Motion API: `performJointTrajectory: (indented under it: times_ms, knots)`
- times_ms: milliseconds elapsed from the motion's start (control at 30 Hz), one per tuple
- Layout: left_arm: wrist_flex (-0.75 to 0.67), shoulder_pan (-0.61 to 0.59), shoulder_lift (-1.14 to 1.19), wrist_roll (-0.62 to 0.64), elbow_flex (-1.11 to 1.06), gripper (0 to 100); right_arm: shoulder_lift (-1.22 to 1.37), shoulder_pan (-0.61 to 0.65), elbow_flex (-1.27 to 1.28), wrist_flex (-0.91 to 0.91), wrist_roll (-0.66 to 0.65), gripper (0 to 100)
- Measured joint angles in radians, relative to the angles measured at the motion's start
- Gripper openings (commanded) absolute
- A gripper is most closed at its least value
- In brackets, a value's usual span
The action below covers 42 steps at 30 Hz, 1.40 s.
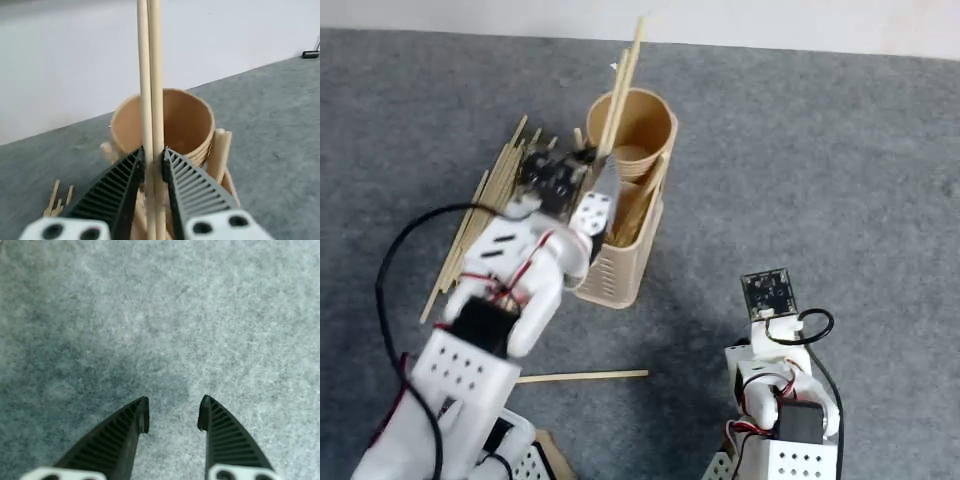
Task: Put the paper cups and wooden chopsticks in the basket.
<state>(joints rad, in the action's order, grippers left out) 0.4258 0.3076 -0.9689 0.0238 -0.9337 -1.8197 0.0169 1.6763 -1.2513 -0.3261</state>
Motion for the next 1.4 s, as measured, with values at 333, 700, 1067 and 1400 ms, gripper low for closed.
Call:
performJointTrajectory:
  times_ms: [333, 700, 1067, 1400]
  knots:
    - [0.104, -0.074, -0.255, 0.000, -0.032, 15, 0.000, 0.000, 0.000, 0.000, 0.000, 17.0]
    - [0.390, -0.247, -0.258, 0.000, 0.344, 15, 0.000, 0.000, 0.000, 0.000, 0.000, 17.0]
    - [0.652, -0.667, 0.261, -0.055, 0.393, 14, 0.000, 0.000, 0.000, 0.000, 0.000, 17.0]
    - [0.667, -0.795, 0.862, -0.413, 0.516, 16, 0.000, 0.000, 0.000, 0.000, 0.000, 17.0]
